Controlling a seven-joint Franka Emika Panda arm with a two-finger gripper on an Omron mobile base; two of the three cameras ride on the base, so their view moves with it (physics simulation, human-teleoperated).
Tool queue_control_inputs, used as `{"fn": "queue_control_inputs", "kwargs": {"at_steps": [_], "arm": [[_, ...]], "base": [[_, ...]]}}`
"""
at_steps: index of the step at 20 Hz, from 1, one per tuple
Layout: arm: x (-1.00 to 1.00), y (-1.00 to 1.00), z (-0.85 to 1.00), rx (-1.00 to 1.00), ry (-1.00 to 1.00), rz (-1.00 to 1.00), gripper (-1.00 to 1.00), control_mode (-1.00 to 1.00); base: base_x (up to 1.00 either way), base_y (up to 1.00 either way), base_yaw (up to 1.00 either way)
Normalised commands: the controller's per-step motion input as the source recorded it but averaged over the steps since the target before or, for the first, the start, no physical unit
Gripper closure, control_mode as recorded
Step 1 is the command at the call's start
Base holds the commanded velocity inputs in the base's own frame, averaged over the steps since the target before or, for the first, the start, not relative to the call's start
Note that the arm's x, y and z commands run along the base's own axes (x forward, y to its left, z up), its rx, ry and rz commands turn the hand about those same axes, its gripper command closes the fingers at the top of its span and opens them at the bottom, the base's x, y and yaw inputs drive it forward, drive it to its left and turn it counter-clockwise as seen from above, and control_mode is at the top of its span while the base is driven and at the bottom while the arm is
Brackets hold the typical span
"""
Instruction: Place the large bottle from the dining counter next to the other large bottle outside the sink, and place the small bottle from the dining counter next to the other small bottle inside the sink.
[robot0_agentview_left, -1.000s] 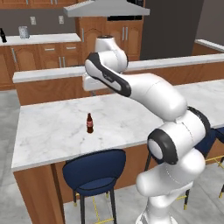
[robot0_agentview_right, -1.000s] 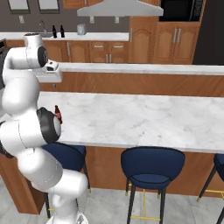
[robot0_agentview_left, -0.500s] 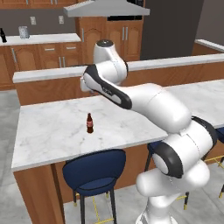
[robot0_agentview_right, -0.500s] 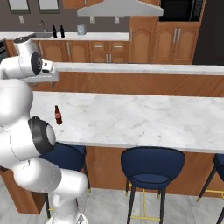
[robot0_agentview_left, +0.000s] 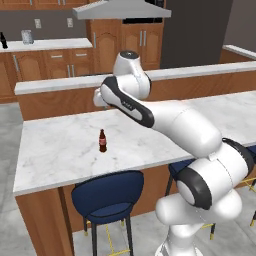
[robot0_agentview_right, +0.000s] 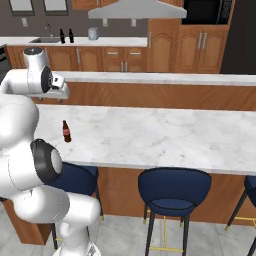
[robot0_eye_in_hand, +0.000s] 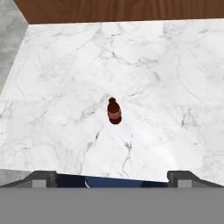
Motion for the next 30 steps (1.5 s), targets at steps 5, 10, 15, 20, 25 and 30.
{"fn": "queue_control_inputs", "kwargs": {"at_steps": [5,10,15,20,25,30], "arm": [[0.01,0.00,0.00,0.00,0.07,0.00,-1.00,-1.00],[0.12,0.00,-0.11,0.00,0.00,0.00,-1.00,-1.00],[0.23,0.00,-0.23,0.00,0.00,0.00,-1.00,-1.00],[0.16,0.00,-0.19,0.00,0.00,0.00,-1.00,-1.00],[0.17,0.00,-0.18,0.00,0.00,0.00,-1.00,-1.00],[0.09,0.00,-0.19,0.00,0.00,0.00,-1.00,-1.00]], "base": [[0.00,0.00,0.00],[0.00,0.00,0.00],[0.00,0.00,0.00],[0.00,0.00,0.00],[0.00,0.00,0.00],[0.00,0.00,0.00]]}}
